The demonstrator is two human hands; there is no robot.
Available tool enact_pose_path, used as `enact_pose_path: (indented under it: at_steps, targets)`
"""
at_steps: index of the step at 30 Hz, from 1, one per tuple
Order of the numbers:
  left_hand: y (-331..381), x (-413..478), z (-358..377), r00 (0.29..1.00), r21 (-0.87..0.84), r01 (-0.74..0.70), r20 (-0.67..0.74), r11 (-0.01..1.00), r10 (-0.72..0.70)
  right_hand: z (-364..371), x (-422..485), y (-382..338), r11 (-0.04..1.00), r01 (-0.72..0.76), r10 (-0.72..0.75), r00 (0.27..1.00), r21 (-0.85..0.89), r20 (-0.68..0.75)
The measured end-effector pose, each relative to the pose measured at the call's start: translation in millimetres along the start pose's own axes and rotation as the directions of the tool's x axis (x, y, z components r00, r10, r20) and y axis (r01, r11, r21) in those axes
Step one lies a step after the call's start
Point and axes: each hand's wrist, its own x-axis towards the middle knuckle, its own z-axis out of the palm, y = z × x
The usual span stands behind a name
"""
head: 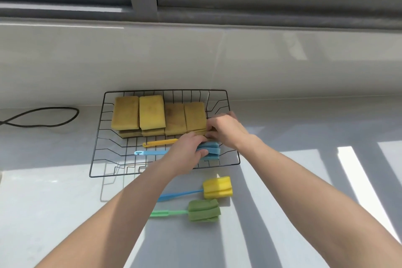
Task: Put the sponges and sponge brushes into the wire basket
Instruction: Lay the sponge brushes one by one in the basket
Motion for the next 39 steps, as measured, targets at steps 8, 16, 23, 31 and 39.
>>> enact_pose_path:
  at_steps: [8,16,23,31,39]
  targets:
    - [-4.2,11.5,22.0,0.992,-0.005,0.043,-0.121,0.999,-0.043,0.8,0.6,0.2,1.000,-0.012,0.012,1.000,0.007,0.003]
    - [-1.6,16.1,16.9,0.993,0.003,0.035,-0.115,0.999,-0.034,-6.3,-12.8,5.4,0.999,0.038,-0.038,0.998,0.012,0.046]
    - [-17.8,12.2,5.1,0.981,0.042,0.112,-0.162,0.993,-0.104,-7.6,-29.1,10.5,0.992,0.081,-0.076,0.995,-0.093,0.058]
    - [-12.9,18.8,10.2,0.975,0.183,0.150,-0.188,0.972,-0.115,-5.6,-32.4,-2.2,0.987,0.030,-0.029,1.000,-0.157,0.010]
    - [-7.9,-47.1,-2.5,0.954,-0.081,0.023,-0.298,0.996,-0.046,-12.4,-84.9,-19.7,0.993,-0.010,0.041,0.965,0.120,-0.260]
